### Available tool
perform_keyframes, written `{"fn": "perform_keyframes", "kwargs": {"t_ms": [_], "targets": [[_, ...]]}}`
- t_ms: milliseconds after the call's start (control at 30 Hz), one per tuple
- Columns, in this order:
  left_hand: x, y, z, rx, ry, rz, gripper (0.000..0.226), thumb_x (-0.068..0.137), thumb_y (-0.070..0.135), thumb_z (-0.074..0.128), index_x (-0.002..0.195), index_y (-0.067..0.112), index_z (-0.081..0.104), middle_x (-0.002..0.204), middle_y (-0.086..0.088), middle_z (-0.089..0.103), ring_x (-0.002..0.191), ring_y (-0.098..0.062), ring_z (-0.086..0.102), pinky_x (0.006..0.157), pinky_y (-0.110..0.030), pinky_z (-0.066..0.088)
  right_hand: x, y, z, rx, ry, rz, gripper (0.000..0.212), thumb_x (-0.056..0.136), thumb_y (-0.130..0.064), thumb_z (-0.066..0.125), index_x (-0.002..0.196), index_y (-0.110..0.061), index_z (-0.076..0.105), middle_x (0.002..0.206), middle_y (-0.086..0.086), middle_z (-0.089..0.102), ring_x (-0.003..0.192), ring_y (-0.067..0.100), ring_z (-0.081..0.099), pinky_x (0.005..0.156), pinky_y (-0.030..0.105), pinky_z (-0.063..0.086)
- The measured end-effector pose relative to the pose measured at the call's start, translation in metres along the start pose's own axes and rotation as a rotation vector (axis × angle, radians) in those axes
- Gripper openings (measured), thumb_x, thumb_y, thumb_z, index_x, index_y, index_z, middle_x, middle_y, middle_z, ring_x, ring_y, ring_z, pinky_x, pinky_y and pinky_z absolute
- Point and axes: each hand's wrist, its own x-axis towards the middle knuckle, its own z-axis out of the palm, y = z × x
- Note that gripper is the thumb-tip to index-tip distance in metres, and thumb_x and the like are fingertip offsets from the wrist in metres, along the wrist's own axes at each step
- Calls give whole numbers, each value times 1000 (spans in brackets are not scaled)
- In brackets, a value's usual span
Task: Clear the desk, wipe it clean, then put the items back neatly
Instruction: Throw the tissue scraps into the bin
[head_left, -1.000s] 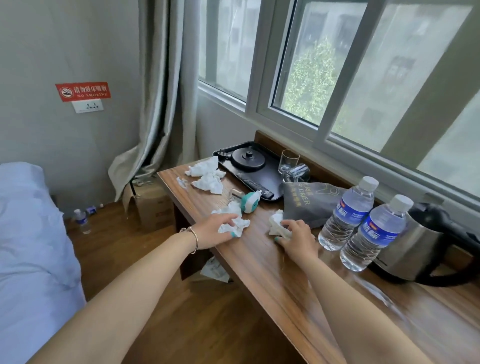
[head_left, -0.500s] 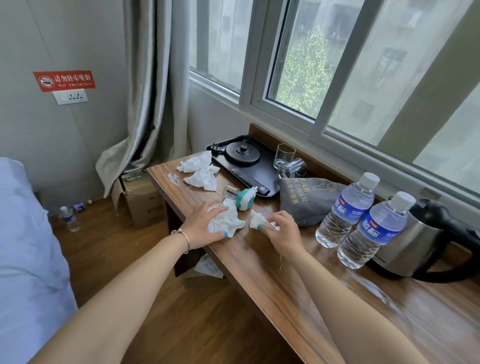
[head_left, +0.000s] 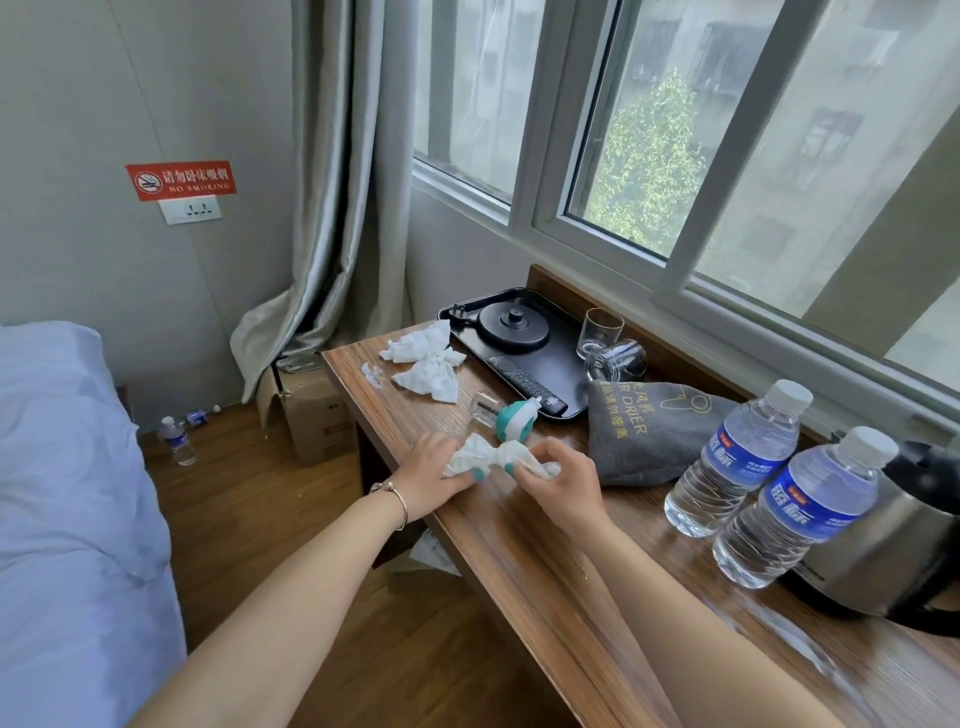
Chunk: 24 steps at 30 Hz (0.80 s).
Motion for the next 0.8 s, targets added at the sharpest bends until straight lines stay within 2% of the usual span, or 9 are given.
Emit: {"fn": "perform_keyframes", "kwargs": {"t_ms": [67, 133, 200, 267, 333, 400, 600, 700, 800], "targets": [[4, -5, -8, -3, -16, -39, 43, 85, 64, 51, 92, 22, 43, 99, 2, 40, 97, -16, 37, 87, -34, 39, 6, -5, 3, -24, -20, -4, 20, 75, -32, 82, 77, -29, 63, 76, -16, 65, 73, 4, 57, 70, 32, 43], [7, -9, -17, -9, 18, -42, 63, 75, 86, 28, 82, 24, 41, 93, 2, 40, 93, -16, 37, 86, -35, 39, 13, -10, 7, -19, -31, 1, 24, 73, -35, 83, 79, -25, 62, 78, -11, 67, 76, 11, 59, 71, 34, 44], [11, -13, -26, -79, 79, -42, 75, 70, 91, 12, 77, 23, 42, 87, 3, 39, 89, -16, 36, 84, -34, 37, 20, -15, 14, 27, -47, 7, 29, 71, -37, 85, 75, -26, 58, 75, -8, 67, 72, 12, 58, 66, 34, 45], [16, -13, -39, -156, 116, -51, 55, 84, 74, 33, 79, 22, 49, 88, 5, 41, 87, -13, 38, 80, -31, 36, 27, -20, 23, 79, -60, 0, 31, 70, -36, 86, 72, -27, 57, 71, -6, 66, 67, 13, 57, 62, 33, 44], [25, -20, -47, -225, 158, -56, 26, 91, 44, 55, 84, 19, 54, 93, 4, 45, 86, -12, 44, 76, -26, 34, 34, -28, 33, 115, -69, -3, 31, 71, -35, 86, 71, -29, 56, 69, -8, 64, 63, 8, 54, 60, 31, 42], [34, -30, -55, -290, 199, -61, 14, 90, 31, 63, 86, 18, 57, 94, 4, 49, 87, -13, 50, 74, -24, 35, 42, -35, 43, 128, -78, -27, 31, 72, -36, 86, 70, -30, 55, 68, -12, 63, 61, 4, 50, 59, 28, 40], [69, -76, -84, -491, 234, -58, 24, 76, 6, 68, 91, 22, 57, 98, 9, 64, 100, -9, 60, 92, -28, 47, 71, -55, 82, 81, -100, -70, 36, 69, -52, 79, 78, -25, 57, 67, -8, 60, 64, 10, 52, 60, 33, 42], [97, -103, -101, -544, 199, 26, 37, 75, -3, 64, 96, 26, 59, 98, 6, 68, 96, -8, 65, 93, -31, 51, 93, -65, 104, 75, -11, -94, 31, 73, -36, 82, 80, -18, 57, 67, -11, 53, 63, 5, 45, 60, 26, 36], [127, -126, -113, -477, 143, 59, 29, 77, 10, 72, 99, 26, 64, 95, 10, 69, 94, -8, 63, 91, -31, 51, 109, -74, 122, 97, 52, -56, 33, 76, -27, 83, 94, -18, 56, 83, -13, 57, 77, 3, 51, 70, 23, 42]]}}
